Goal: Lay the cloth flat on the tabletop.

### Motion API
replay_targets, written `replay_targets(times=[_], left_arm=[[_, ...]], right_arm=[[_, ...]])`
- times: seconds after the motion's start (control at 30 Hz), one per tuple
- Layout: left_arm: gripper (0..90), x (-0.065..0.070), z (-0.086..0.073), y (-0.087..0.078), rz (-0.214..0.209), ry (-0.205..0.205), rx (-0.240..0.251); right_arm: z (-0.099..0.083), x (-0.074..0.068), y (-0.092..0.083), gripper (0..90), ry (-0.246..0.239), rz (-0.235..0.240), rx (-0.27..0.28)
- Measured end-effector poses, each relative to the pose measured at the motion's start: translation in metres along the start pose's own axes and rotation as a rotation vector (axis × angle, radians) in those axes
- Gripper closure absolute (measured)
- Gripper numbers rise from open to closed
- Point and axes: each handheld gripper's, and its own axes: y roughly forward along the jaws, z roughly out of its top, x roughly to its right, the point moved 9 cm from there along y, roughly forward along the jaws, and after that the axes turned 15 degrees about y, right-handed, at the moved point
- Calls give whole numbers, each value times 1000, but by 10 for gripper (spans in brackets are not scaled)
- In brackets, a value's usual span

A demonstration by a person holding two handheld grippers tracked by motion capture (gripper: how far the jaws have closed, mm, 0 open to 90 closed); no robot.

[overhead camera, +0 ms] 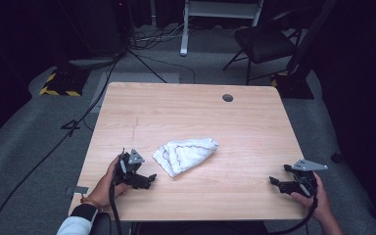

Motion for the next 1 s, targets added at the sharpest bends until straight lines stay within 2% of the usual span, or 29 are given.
replay_targets(times=[0.17, 0.27, 0.37, 0.4, 0.5, 0.6, 0.63, 0.7, 0.73, 0.77, 0.8, 0.83, 0.87, 0.9, 0.93, 0.97, 1.0], left_arm=[[4, 2, -2, -3, -15, 22, 5], [3, 2, -4, -4, -39, 57, 9], [3, 2, -5, -5, -59, 71, 15], [3, 1, -5, -5, -70, 84, 22], [3, 1, -5, -4, -70, 84, 19], [3, 0, -3, -3, -73, 88, 19], [4, -3, -1, 0, -71, 87, 17], [4, -7, 4, 4, -56, 78, 19], [6, -7, 4, 4, -56, 78, 19], [6, -10, 6, 6, -54, 74, 16], [16, -15, 11, 11, -52, 74, 18], [20, -15, 11, 11, -52, 74, 18], [20, -16, 14, 14, -52, 69, 20], [22, -19, 18, 18, -47, 69, 19], [24, -19, 18, 18, -47, 69, 19], [24, -20, 21, 20, -56, 70, 21], [24, -20, 23, 22, -58, 74, 24]], right_arm=[[0, 0, 0, 154, 0, 0, 0], [0, 0, 0, 154, 0, -1, 0], [1, -1, 0, 161, -8, 8, -6], [2, -3, 0, 203, -26, 24, -13], [7, -7, 3, 275, -41, 31, -13], [17, -15, 5, 298, -49, 50, -19], [32, -29, 6, 337, -84, 66, -15], [49, -49, 9, 351, -139, 76, -15], [49, -49, 9, 351, -139, 76, -15], [57, -60, 12, 364, -165, 80, -11], [72, -85, 21, 385, -196, 110, 3], [72, -85, 21, 385, -196, 110, 3], [78, -98, 26, 393, -212, 133, 8], [85, -124, 38, 407, -250, 167, 6], [89, -135, 44, 419, -265, 180, 9], [89, -135, 44, 419, -265, 180, 9], [91, -145, 51, 419, -278, 195, 11]])
